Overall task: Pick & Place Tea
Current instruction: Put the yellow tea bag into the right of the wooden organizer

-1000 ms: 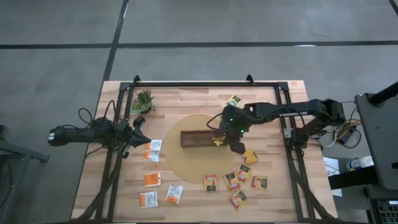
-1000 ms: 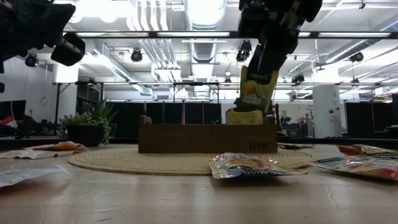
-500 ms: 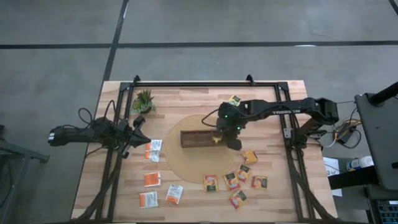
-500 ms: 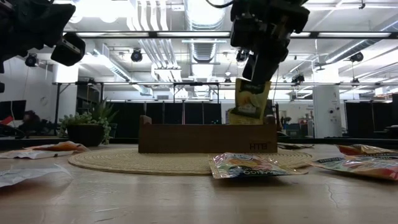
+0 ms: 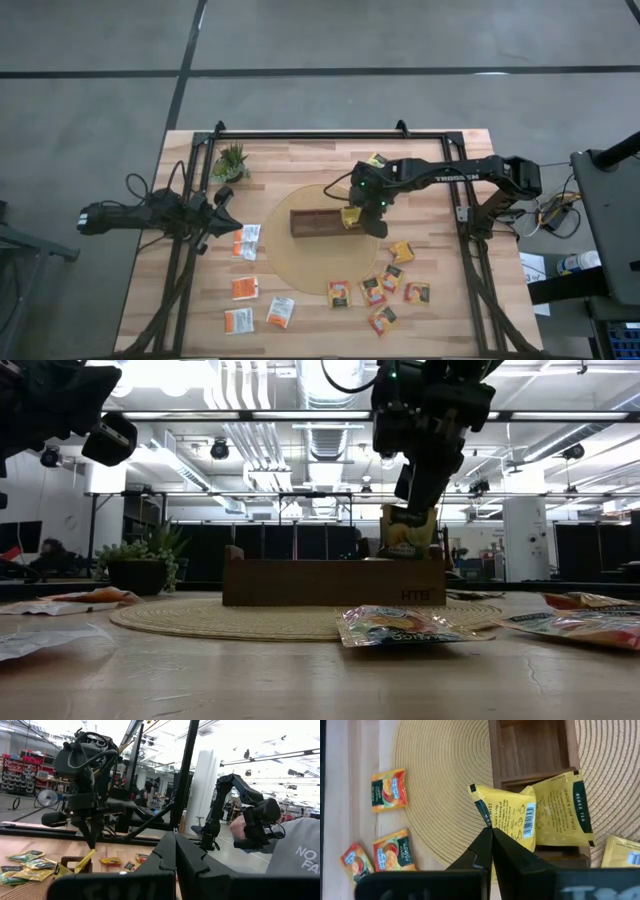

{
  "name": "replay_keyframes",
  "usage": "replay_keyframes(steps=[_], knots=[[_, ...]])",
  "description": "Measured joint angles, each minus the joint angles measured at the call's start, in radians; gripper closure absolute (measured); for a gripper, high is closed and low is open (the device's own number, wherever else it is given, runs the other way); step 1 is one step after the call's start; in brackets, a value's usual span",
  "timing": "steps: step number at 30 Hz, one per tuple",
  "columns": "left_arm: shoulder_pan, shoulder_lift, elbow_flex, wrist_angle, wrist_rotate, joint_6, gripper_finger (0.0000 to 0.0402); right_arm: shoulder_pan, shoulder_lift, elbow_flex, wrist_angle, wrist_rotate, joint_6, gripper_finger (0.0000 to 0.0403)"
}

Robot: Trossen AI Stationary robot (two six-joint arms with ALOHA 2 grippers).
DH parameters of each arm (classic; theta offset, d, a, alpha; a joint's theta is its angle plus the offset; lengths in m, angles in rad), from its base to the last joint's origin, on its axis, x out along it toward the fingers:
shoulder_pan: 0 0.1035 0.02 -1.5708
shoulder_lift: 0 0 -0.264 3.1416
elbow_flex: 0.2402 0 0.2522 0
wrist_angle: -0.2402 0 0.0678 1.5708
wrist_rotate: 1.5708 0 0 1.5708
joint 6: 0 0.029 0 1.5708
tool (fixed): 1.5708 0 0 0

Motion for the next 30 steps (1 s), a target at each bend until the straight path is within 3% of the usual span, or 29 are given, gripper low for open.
replay_keyframes(steps=[30], knots=[[0.000, 0.000, 0.000, 0.001, 0.000, 0.000, 0.0402, -0.004, 0.000, 0.000, 0.006, 0.042, -0.026, 0.0382]])
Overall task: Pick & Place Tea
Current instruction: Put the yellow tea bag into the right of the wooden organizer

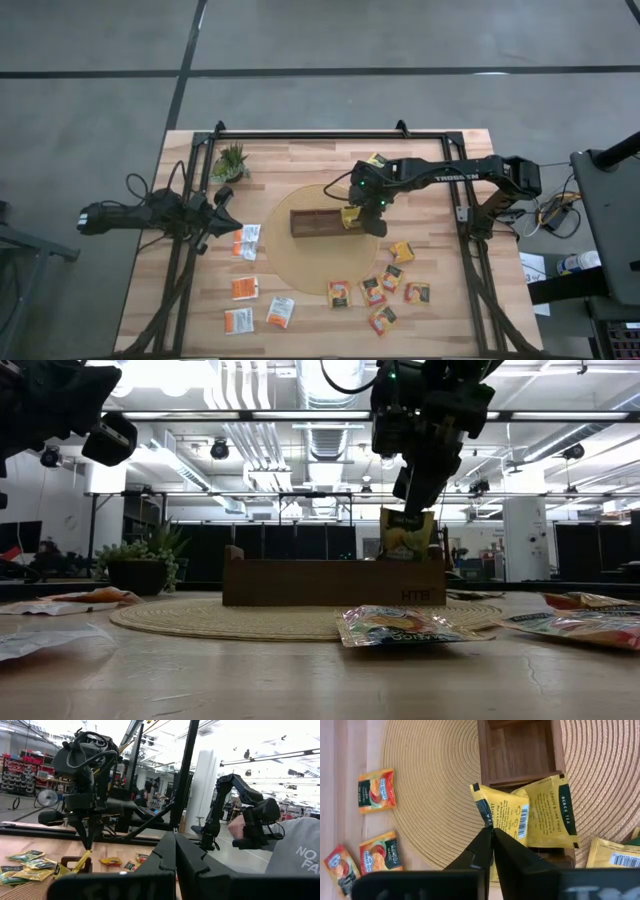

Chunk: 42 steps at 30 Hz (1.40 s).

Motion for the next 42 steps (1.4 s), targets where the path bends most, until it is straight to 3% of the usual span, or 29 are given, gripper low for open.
replay_keyframes(steps=[12, 17, 22, 31, 38, 42], knots=[[0.000, 0.000, 0.000, 0.000, 0.000, 0.000, 0.0402, -0.001, -0.004, 0.001, -0.006, 0.020, -0.039, 0.0325], [0.000, 0.000, 0.000, 0.000, 0.000, 0.000, 0.0402, -0.001, -0.010, 0.052, -0.088, 0.021, -0.133, 0.0304], [0.000, 0.000, 0.000, 0.000, 0.000, 0.000, 0.0402, 0.023, -0.011, 0.090, -0.116, 0.018, -0.121, 0.0294], [0.000, 0.000, 0.000, 0.000, 0.000, 0.000, 0.0402, 0.130, -0.006, 0.067, -0.091, 0.007, -0.160, 0.0304], [0.000, 0.000, 0.000, 0.000, 0.000, 0.000, 0.0402, 0.146, 0.036, 0.018, -0.046, 0.019, -0.164, 0.0319], [0.000, 0.000, 0.000, 0.000, 0.000, 0.000, 0.0402, 0.140, 0.065, 0.011, -0.047, 0.136, -0.184, 0.0327]])
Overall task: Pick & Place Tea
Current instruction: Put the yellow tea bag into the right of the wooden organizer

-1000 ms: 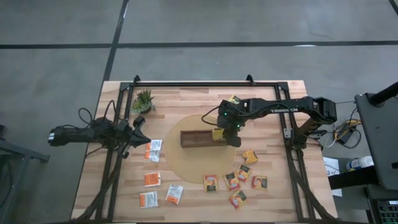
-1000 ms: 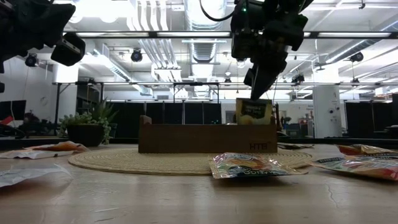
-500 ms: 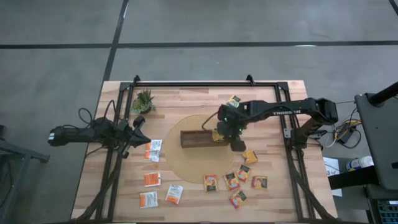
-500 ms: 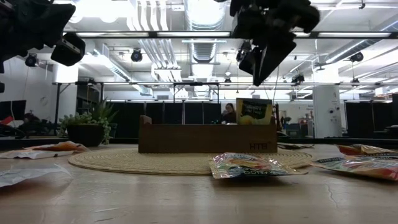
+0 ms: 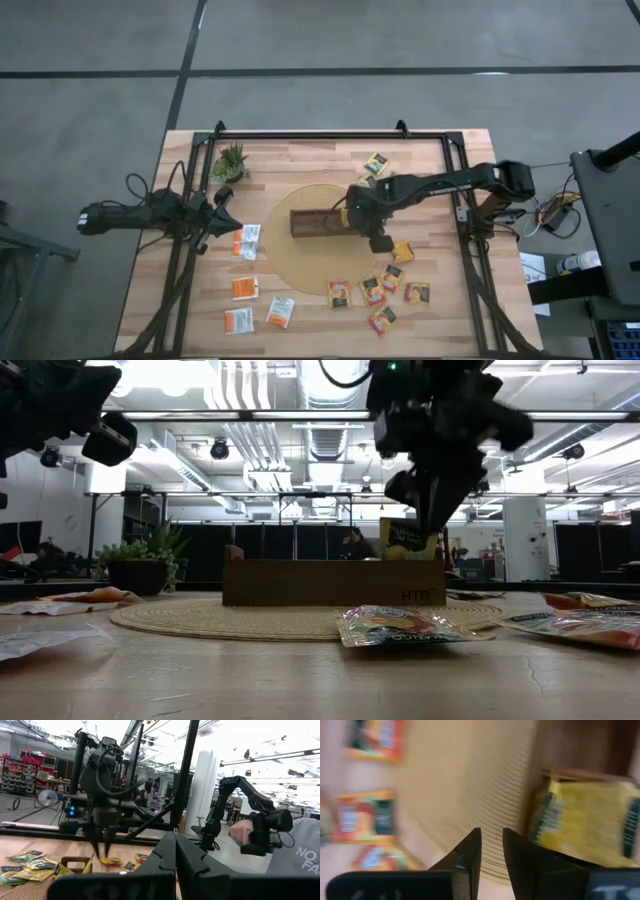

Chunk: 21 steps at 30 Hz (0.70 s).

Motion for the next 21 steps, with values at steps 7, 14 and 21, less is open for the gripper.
replay_keyframes(steps=[7, 14, 21], knots=[[0.000, 0.000, 0.000, 0.000, 0.000, 0.000, 0.0402, -0.002, 0.001, 0.014, -0.003, 0.305, 0.000, 0.0340], [0.000, 0.000, 0.000, 0.000, 0.000, 0.000, 0.0402, -0.001, -0.016, 0.038, -0.003, 0.301, 0.020, 0.0343], [0.000, 0.000, 0.000, 0.000, 0.000, 0.000, 0.0402, -0.025, -0.011, 0.035, 0.044, 0.298, -0.020, 0.0330]])
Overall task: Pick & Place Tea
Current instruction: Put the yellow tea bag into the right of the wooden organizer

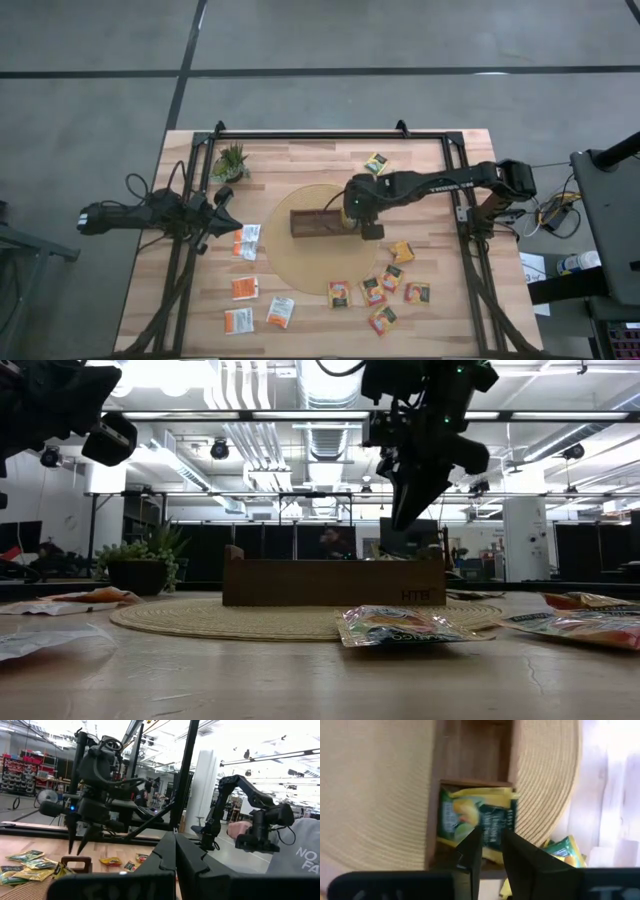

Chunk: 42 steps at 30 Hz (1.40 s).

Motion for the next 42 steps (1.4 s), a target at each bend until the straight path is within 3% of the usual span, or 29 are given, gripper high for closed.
replay_keyframes(steps=[4, 10, 17, 26, 34, 42], knots=[[0.000, 0.000, 0.000, 0.000, 0.000, 0.000, 0.0402, -0.041, 0.000, 0.002, 0.004, -0.021, -0.007, 0.0307], [0.000, 0.000, 0.000, 0.000, 0.000, 0.000, 0.0402, -0.132, 0.000, -0.002, 0.023, -0.260, -0.002, 0.0250], [0.000, 0.000, 0.000, 0.000, 0.000, 0.000, 0.0402, -0.180, 0.014, -0.020, 0.032, -0.264, 0.001, 0.0189], [0.000, 0.000, 0.000, 0.000, 0.000, 0.000, 0.0402, -0.189, 0.095, -0.023, 0.031, -0.274, -0.003, 0.0157], [0.000, 0.000, 0.000, 0.000, 0.000, 0.000, 0.0402, -0.187, 0.123, -0.022, 0.028, -0.325, 0.014, 0.0184], [0.000, 0.000, 0.000, 0.000, 0.000, 0.000, 0.0402, -0.188, 0.120, -0.022, 0.018, -0.324, 0.052, 0.0278]])
